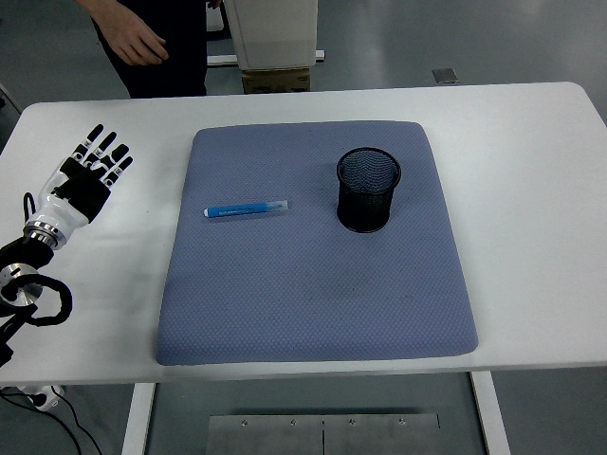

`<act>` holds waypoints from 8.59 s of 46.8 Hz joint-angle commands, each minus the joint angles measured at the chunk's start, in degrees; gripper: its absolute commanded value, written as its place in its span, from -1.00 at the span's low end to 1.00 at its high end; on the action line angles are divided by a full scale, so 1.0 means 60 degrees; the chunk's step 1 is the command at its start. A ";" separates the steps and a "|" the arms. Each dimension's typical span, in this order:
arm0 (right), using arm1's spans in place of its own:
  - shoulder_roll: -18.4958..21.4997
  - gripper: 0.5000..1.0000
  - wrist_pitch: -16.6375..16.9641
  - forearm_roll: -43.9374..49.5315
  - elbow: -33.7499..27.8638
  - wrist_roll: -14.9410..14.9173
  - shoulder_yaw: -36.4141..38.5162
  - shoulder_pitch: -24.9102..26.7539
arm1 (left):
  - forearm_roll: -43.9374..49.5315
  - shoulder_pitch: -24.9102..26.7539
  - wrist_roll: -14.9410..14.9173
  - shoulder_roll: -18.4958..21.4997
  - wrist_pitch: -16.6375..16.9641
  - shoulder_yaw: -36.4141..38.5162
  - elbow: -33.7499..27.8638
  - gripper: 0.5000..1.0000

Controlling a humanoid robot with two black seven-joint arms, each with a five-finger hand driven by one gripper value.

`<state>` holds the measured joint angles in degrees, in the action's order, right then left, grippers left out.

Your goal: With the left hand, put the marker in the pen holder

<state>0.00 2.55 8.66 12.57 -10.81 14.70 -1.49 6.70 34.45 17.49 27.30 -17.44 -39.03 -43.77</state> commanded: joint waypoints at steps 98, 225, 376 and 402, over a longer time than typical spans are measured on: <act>0.0000 1.00 0.0000 -0.0007 0.0000 0.0000 -0.0004 0.0000 | -0.3533 0.5624 0.0220 0.0256 0.0446 0.7380 -0.0366 1.00; 0.0000 1.00 0.0000 0.0007 0.0000 0.0000 -0.0004 0.0000 | -0.7943 0.7837 -0.0454 -0.2146 0.1514 1.1822 -0.0424 -0.31; 0.0000 1.00 0.0000 -0.0007 0.0000 0.0000 -0.0004 0.0000 | -0.8441 0.8364 -0.0615 -0.2513 0.1866 1.1866 -0.0453 -1.00; 0.0000 1.00 0.0000 0.0007 0.0000 0.0000 0.0010 0.0000 | -0.7694 0.9243 -0.0615 -0.2499 0.1237 1.1281 -0.0453 -1.00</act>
<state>0.00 2.55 8.63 12.57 -10.81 14.69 -1.49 -39.55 89.36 13.81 12.32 -9.09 29.20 -46.50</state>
